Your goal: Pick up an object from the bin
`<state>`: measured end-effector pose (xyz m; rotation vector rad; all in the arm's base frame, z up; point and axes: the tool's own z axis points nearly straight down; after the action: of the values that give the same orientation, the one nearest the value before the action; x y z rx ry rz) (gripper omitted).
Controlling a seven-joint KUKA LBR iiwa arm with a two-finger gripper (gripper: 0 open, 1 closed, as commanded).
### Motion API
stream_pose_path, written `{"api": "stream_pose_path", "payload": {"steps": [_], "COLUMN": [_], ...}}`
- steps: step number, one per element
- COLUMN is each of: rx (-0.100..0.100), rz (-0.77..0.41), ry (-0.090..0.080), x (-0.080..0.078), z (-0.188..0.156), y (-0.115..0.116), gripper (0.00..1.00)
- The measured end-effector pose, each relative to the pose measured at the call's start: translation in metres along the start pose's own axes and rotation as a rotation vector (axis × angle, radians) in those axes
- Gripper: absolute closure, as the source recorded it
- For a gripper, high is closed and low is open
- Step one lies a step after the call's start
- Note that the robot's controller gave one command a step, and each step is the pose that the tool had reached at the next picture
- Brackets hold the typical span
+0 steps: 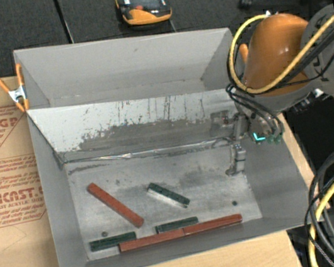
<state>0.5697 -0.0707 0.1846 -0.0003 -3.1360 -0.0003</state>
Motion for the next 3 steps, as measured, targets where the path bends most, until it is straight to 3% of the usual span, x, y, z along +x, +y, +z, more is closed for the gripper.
{"api": "stream_pose_path", "payload": {"steps": [1,2,3], "rx": [0.001,-0.001,-0.002], "rz": [-0.001,0.087,0.119], "ry": [-0.008,-0.012,-0.003], "x": [-0.002,-0.013,-0.015], "z": [-0.005,0.051,0.087], "y": [0.0,0.007,0.008], "gripper": [0.0,0.0,0.0]}}
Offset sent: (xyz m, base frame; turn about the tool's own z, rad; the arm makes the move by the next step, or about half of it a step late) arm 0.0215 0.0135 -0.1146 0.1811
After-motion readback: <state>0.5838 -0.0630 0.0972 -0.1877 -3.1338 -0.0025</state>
